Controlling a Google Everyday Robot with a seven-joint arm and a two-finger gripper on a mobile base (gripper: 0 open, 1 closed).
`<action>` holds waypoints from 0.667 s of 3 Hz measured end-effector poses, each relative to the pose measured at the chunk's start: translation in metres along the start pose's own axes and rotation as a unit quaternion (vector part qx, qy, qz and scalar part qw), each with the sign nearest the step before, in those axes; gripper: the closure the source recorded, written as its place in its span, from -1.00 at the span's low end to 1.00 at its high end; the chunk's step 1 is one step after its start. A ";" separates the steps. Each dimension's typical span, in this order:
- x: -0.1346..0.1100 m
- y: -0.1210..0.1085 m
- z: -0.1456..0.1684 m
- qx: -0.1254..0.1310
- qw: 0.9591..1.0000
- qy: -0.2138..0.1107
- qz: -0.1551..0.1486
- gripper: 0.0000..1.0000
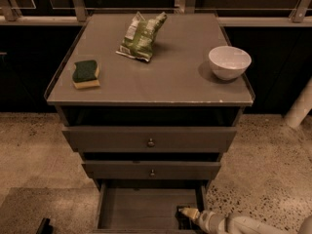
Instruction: Place rxbar chocolate into bottom drawer
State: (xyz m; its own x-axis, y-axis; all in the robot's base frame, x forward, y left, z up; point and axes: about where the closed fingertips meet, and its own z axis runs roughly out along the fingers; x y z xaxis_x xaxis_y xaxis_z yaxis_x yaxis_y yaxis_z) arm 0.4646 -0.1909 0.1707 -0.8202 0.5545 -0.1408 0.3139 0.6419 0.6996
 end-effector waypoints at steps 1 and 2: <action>0.000 0.000 0.000 0.000 1.000 0.000 0.000 -1.00; 0.000 0.000 0.000 0.000 1.000 0.000 0.000 -1.00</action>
Offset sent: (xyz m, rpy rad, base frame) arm 0.0000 0.0000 0.0000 0.0000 0.0000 0.0000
